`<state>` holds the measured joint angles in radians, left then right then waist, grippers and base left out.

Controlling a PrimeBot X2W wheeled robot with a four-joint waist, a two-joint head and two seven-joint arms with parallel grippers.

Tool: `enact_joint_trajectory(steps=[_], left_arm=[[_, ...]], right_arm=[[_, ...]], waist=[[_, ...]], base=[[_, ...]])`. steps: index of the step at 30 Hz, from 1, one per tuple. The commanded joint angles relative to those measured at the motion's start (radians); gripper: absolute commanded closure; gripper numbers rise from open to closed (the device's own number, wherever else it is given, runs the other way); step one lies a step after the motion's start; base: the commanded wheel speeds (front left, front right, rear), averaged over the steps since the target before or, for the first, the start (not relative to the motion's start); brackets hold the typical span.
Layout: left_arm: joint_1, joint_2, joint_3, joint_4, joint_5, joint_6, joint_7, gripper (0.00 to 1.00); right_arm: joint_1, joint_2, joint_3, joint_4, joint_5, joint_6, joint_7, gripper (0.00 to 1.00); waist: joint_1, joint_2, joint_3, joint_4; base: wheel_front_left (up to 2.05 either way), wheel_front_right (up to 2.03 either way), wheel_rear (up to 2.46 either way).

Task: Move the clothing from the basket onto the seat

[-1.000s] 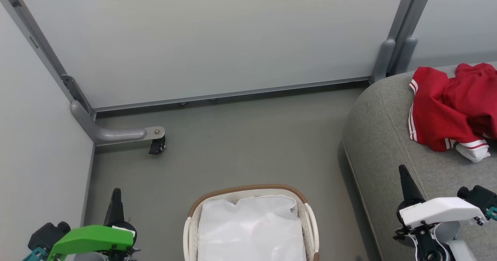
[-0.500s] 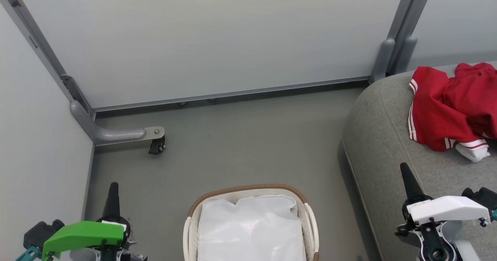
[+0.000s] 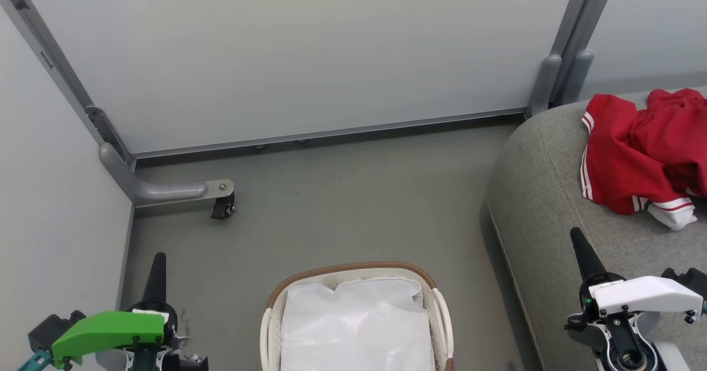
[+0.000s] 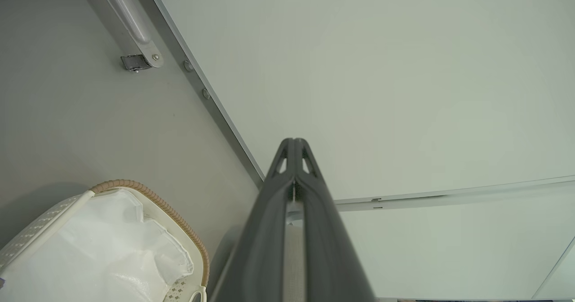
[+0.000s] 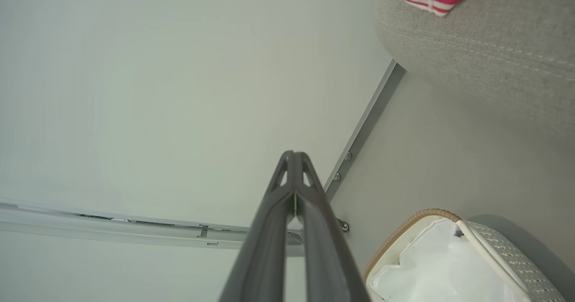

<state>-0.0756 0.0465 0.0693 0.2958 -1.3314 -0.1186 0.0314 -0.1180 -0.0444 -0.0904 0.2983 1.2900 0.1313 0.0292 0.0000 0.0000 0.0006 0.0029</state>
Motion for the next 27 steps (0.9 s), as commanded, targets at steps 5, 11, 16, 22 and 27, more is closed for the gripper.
enact_joint_trajectory(steps=[5, 11, 16, 22, 27], left_arm=[[-0.027, 0.005, 0.012, -0.018, -0.052, -0.007, 0.014, 1.0], [-0.03, 0.005, 0.018, -0.024, -0.095, -0.007, 0.028, 1.0], [-0.033, 0.005, 0.023, -0.029, -0.129, -0.009, 0.038, 1.0], [-0.032, 0.006, 0.031, -0.035, -0.174, -0.011, 0.052, 1.0], [-0.036, 0.006, 0.036, -0.041, -0.206, -0.012, 0.062, 1.0]], right_arm=[[0.005, -0.007, -0.008, -0.019, 0.058, -0.001, 0.017, 1.0], [0.007, -0.007, -0.011, -0.025, 0.106, -0.001, 0.03, 1.0], [0.008, -0.007, -0.014, -0.031, 0.145, -0.001, 0.04, 1.0], [0.01, -0.008, -0.017, -0.039, 0.198, -0.001, 0.054, 1.0], [0.011, -0.008, -0.019, -0.045, 0.235, -0.001, 0.064, 1.0]], waist=[[0.0, 0.0, 0.0, 0.0], [0.0, 0.0, 0.001, -0.001], [0.0, 0.0, 0.001, -0.001], [0.0, 0.0, 0.001, -0.002], [0.0, 0.0, 0.002, -0.002]], base=[[0.0, 0.0, 0.0], [0.0, 0.0, 0.0], [0.0, 0.0, 0.0], [0.0, 0.0, 0.0], [0.0, 0.0, 0.0]])
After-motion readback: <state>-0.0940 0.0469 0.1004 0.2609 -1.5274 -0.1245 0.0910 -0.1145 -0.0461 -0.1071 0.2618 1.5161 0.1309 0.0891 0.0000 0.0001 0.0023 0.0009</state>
